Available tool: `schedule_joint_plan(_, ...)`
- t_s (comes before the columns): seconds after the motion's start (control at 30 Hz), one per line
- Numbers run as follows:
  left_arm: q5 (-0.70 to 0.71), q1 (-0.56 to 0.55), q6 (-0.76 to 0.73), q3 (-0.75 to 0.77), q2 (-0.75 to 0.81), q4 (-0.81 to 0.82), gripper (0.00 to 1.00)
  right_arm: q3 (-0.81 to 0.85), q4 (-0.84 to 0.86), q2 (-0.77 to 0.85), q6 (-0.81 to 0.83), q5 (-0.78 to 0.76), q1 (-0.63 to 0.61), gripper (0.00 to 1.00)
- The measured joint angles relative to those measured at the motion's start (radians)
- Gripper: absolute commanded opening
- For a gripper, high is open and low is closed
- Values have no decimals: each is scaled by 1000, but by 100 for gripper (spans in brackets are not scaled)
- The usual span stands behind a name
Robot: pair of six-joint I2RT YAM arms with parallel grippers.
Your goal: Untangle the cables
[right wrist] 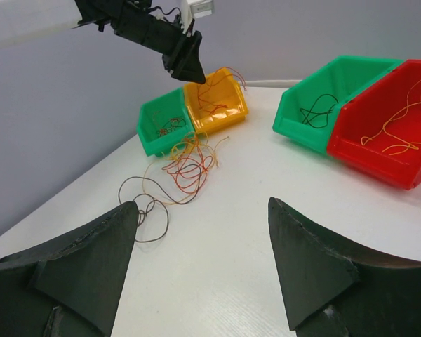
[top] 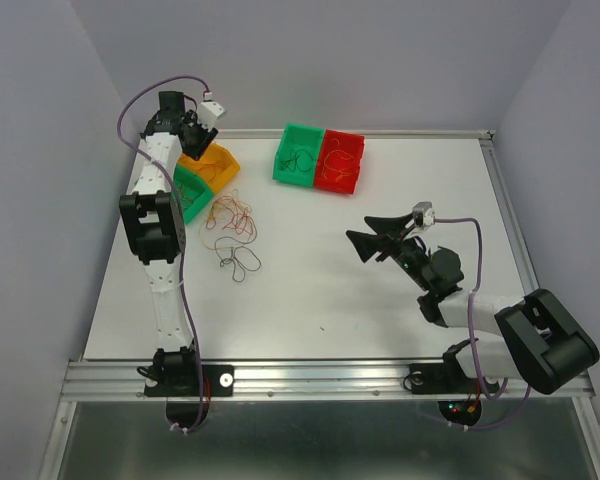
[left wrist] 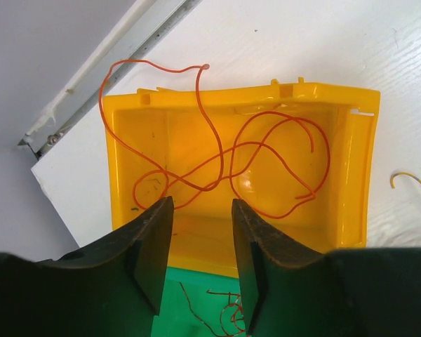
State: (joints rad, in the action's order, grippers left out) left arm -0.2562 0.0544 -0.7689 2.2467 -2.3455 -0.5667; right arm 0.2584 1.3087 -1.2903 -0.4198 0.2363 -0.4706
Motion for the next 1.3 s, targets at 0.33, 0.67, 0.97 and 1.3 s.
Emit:
schedule_joint_plan(0.33,-20,0,-129,-89,13,40,61,0,0,0,0,0,0,79)
schedule_joint_plan(0.67,-1,-2,-164,-66,4,77,61,0,0,0,-3,7,0,79)
schedule_joint_plan(0.97,7,-13,-188,-57,-31,114,61,0,0,-5,-3,8,0,79)
schedule_joint_plan(1.3,41,-38,-201,-50,-94,150,19,1,0,-27,-7,15,0,79)
